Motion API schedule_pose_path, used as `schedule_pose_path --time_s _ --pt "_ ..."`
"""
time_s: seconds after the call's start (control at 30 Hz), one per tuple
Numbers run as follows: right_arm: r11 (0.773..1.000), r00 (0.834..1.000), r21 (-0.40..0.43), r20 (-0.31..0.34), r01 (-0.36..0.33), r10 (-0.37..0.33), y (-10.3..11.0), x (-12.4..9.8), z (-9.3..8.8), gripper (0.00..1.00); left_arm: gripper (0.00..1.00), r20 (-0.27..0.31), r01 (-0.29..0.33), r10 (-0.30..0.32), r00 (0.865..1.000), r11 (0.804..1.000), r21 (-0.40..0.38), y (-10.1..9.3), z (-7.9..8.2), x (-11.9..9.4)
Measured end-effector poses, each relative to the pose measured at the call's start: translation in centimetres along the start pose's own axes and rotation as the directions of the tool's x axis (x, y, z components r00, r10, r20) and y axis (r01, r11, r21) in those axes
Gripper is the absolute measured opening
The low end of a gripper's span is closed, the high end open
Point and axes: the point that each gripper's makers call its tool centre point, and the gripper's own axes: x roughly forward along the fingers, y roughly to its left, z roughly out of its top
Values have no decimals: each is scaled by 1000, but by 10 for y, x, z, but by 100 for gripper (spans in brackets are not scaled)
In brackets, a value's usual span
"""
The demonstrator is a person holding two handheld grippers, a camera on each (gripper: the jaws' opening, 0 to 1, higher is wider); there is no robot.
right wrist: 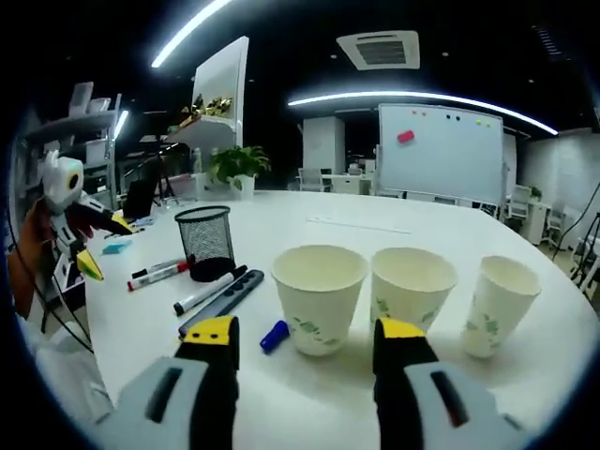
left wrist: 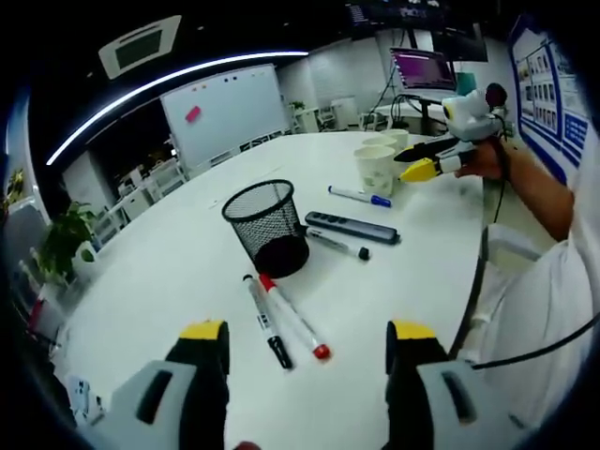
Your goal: Place the scattered laser pointers and whiteboard markers into the pen holder and stack the scattered paper cups together
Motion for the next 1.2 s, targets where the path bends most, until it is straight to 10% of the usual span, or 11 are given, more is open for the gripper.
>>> schedule_pose_path --time_s 1.2 --pt "1000 1000 -14 -22 8 -8 -4 17 -4 56 68 4 -10 10 1000 1000 26 1 2 -3"
